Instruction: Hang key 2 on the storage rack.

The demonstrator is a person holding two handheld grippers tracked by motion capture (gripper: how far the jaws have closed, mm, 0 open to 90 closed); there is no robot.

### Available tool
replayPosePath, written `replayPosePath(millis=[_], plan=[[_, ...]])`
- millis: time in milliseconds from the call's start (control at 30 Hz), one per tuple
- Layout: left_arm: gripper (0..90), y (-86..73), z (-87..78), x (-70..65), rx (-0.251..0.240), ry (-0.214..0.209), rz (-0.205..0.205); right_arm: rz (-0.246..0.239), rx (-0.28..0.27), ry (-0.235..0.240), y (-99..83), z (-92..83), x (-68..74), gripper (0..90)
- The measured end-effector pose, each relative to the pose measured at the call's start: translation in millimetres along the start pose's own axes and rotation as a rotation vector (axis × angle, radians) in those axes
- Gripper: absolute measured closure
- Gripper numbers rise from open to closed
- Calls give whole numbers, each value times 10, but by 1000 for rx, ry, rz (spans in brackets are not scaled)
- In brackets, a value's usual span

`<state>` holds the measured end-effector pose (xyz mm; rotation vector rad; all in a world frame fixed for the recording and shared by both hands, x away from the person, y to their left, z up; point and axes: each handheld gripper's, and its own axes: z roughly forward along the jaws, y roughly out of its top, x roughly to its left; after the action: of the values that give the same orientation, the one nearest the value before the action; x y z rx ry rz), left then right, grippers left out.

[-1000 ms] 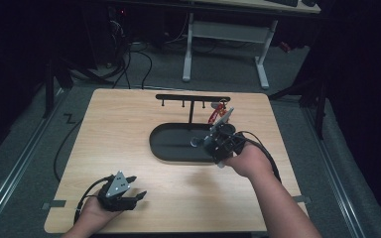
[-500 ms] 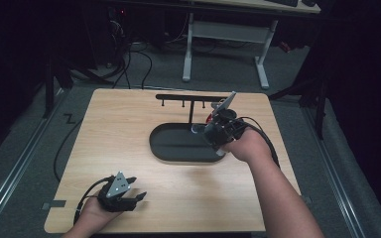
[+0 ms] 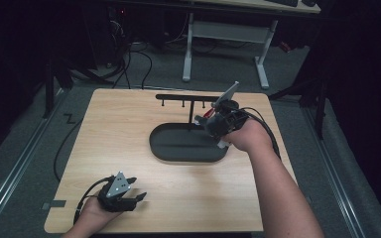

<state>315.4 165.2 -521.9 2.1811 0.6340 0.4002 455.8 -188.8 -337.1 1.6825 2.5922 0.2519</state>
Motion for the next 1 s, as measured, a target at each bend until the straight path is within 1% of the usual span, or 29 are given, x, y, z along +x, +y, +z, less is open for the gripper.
replayPosePath(millis=[33, 133, 200, 233, 300, 433, 533, 600, 633, 667, 767, 833, 867, 900, 933, 1000], plan=[[363, 1, 1, -6, 4, -3, 3, -1, -3, 8, -1, -9, -4, 467], [362, 3, 1, -14, 7, -6, 11, 11, -2, 3, -5, -21, -25, 468], [363, 0, 1, -9, 9, -7, 9, 13, 1, -1, -2, -31, -33, 467], [362, -1, 2, -6, 9, -6, 7, 23, 5, -1, 3, -42, -34, 467], [362, -2, 3, -1, 10, -7, 5, 19, 0, -3, 21, -71, -40, 468], [363, -4, 12, -9, 16, -11, 6, 44, -13, 3, 74, -122, -66, 468], [364, -6, 21, -14, 18, -13, 10, 54, -14, -9, 121, -141, -77, 468], [364, -6, 23, -12, 18, -15, 8, 58, -15, -26, 148, -139, -82, 468], [364, -7, 22, -8, 19, -16, 8, 68, -12, -26, 161, -136, -84, 468], [365, -8, 19, -7, 17, -15, 9, 65, -14, -25, 175, -131, -91, 468], [370, -2, -2, -8, 0, -16, 6, 80, -10, -25, 220, -119, -101, 468], [370, 2, -11, -9, 1, -19, 11, 86, -10, -25, 245, -106, -100, 469], [370, 1, -8, -11, 2, -17, 12, 100, -9, -23, 256, -102, -95, 469], [370, 0, -5, -10, 5, -19, 14, 102, -10, -22, 267, -97, -102, 470], [370, -1, -3, -10, 7, -20, 15, 120, -8, -21, 279, -91, -100, 470], [370, -1, -5, -9, 6, -22, 14, 122, -3, -24, 296, -78, -104, 471]])
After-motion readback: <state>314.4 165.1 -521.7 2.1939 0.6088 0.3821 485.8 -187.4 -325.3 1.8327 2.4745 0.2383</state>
